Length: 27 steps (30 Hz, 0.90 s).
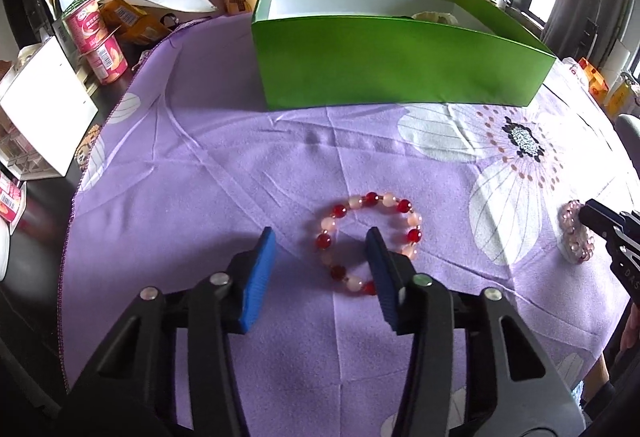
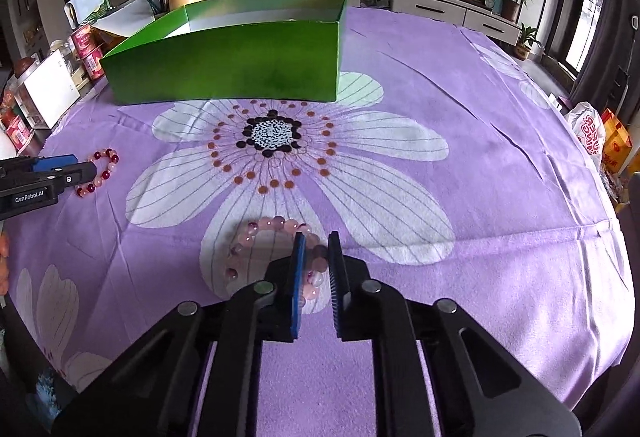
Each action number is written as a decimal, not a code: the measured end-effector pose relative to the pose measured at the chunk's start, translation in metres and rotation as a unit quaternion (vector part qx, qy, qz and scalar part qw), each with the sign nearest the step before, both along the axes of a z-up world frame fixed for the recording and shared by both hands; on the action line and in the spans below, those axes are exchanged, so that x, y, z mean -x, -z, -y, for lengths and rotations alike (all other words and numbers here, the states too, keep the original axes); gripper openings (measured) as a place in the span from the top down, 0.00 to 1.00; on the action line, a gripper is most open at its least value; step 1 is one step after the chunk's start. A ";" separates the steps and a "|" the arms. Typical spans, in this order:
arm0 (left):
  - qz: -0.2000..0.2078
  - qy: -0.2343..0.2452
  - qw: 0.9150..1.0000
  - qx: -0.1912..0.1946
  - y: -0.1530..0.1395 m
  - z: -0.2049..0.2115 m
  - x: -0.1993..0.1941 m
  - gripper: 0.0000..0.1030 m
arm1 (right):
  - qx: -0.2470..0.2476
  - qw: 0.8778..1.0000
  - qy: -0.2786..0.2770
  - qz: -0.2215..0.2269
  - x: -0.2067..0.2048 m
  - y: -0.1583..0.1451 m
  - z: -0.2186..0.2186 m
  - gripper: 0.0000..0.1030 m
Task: Organize jewelry
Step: 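Grasp the red bead bracelet with the left tool while the right tool grasps the pink bead bracelet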
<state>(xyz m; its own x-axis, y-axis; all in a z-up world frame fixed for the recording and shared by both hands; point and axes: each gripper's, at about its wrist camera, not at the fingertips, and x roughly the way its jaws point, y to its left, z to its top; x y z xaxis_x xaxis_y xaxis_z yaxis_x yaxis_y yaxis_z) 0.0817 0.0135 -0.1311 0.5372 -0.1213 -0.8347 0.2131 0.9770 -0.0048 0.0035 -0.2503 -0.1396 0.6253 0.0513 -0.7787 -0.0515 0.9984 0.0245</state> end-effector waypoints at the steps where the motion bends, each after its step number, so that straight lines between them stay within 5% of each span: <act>1: 0.001 0.002 1.000 0.001 0.000 0.001 0.000 0.63 | -0.004 1.000 0.000 0.001 -0.002 0.000 -0.001 0.90; 6: 0.001 0.006 1.000 0.014 -0.002 0.002 -0.005 0.93 | -0.017 1.000 -0.009 0.010 -0.011 -0.004 -0.009 0.94; 27: 0.048 0.008 0.995 0.085 -0.058 -0.007 -0.013 0.93 | -0.070 0.995 -0.026 0.069 -0.026 -0.052 -0.012 0.93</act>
